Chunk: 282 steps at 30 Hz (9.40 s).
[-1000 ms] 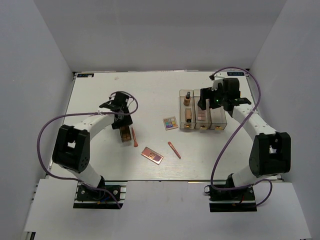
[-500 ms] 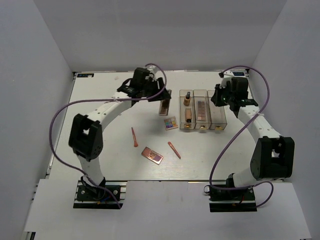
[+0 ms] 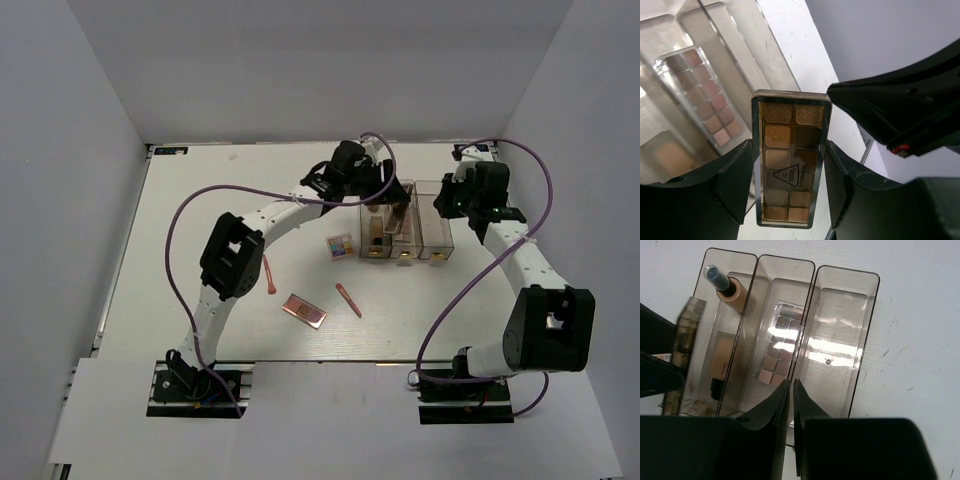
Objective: Organize the makeup
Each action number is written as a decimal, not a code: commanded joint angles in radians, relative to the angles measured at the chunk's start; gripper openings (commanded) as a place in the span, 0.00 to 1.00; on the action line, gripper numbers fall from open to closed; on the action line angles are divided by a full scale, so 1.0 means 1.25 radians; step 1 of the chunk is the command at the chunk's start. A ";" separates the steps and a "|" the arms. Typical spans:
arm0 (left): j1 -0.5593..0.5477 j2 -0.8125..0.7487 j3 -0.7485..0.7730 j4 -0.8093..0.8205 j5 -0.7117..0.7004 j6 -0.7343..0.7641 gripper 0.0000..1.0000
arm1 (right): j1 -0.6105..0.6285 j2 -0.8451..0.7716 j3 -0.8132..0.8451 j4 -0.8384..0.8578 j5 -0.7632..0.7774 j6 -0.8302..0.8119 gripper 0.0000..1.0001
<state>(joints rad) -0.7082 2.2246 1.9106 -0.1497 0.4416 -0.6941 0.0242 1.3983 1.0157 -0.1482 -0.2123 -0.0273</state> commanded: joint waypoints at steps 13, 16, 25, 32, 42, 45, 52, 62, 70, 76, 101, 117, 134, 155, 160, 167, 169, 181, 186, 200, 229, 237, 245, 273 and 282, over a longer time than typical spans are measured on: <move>-0.057 0.076 0.077 0.139 -0.187 -0.051 0.12 | -0.044 -0.055 -0.037 0.049 -0.008 0.035 0.15; -0.057 0.088 0.083 0.133 -0.217 -0.050 0.14 | -0.046 -0.055 -0.039 0.047 -0.012 0.040 0.16; -0.072 0.115 0.117 0.125 -0.234 -0.053 0.51 | -0.049 -0.057 -0.039 0.049 -0.023 0.041 0.25; -0.072 0.114 0.117 0.098 -0.243 -0.047 0.61 | -0.050 -0.060 -0.041 0.046 -0.027 0.041 0.28; -0.072 0.115 0.117 0.065 -0.253 -0.047 0.71 | -0.050 -0.062 -0.043 0.046 -0.031 0.043 0.30; -0.072 0.115 0.118 0.063 -0.249 -0.047 0.74 | -0.050 -0.062 -0.046 0.046 -0.031 0.041 0.31; -0.072 0.104 0.117 0.062 -0.249 -0.044 0.79 | -0.053 -0.063 -0.047 0.045 -0.035 0.041 0.31; -0.072 -0.018 0.107 0.070 -0.264 0.020 0.65 | -0.054 -0.087 -0.048 0.036 -0.332 -0.107 0.37; -0.054 -0.258 -0.144 -0.014 -0.302 0.126 0.43 | -0.048 -0.076 -0.005 -0.146 -0.635 -0.406 0.56; -0.046 -0.436 -0.388 -0.115 -0.324 0.268 0.79 | -0.044 -0.051 0.021 -0.262 -0.709 -0.573 0.75; -0.011 -1.096 -0.834 -0.501 -0.664 -0.213 0.84 | 0.339 0.399 0.438 -0.535 -0.456 -1.144 0.89; -0.011 -1.148 -0.878 -0.523 -0.667 -0.229 0.85 | 0.463 0.527 0.478 -0.489 -0.255 -0.977 0.89; -0.011 -1.197 -0.928 -0.504 -0.655 -0.267 0.85 | 0.479 0.579 0.505 -0.387 -0.134 -0.913 0.89; -0.011 -1.209 -0.923 -0.518 -0.655 -0.274 0.85 | 0.474 0.655 0.558 -0.450 -0.103 -0.918 0.89; -0.011 -1.211 -0.923 -0.516 -0.655 -0.277 0.85 | 0.473 0.663 0.561 -0.496 -0.111 -0.921 0.89; -0.011 -1.210 -0.919 -0.517 -0.654 -0.277 0.85 | 0.473 0.710 0.616 -0.656 -0.142 -0.959 0.89; -0.011 -1.210 -0.919 -0.517 -0.654 -0.277 0.85 | 0.475 0.707 0.604 -0.653 -0.141 -0.955 0.89; -0.011 -1.205 -0.919 -0.509 -0.655 -0.277 0.85 | 0.476 0.665 0.521 -0.567 -0.121 -0.915 0.71; -0.011 -1.198 -0.915 -0.506 -0.649 -0.274 0.85 | 0.476 0.636 0.537 -0.569 -0.194 -0.890 0.34; -0.011 -1.102 -0.925 -0.424 -0.562 -0.274 0.84 | 0.467 0.517 0.664 -0.539 -0.445 -0.666 0.26; -0.026 -0.831 -0.923 -0.229 -0.422 -0.329 0.81 | 0.121 0.330 0.374 -0.454 -0.325 -0.856 0.30; -0.026 -0.804 -0.919 -0.247 -0.401 -0.376 0.82 | 0.094 0.437 0.488 -0.533 -0.304 -0.992 0.35; -0.026 -0.766 -0.890 -0.253 -0.395 -0.387 0.82 | 0.084 0.458 0.503 -0.602 -0.306 -1.065 0.89; -0.034 -0.503 -0.668 -0.593 -0.358 -0.467 0.83 | 0.043 0.214 0.309 -0.419 -0.608 -0.788 0.85; -0.034 -0.416 -0.662 -0.581 -0.304 -0.495 0.80 | 0.041 0.176 0.251 -0.366 -0.629 -0.746 0.85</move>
<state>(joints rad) -0.7448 1.6909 1.0542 -0.8581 0.0307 -1.2919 0.0795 1.6711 1.3369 -0.6590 -0.9478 -0.9924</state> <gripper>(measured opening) 0.808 0.848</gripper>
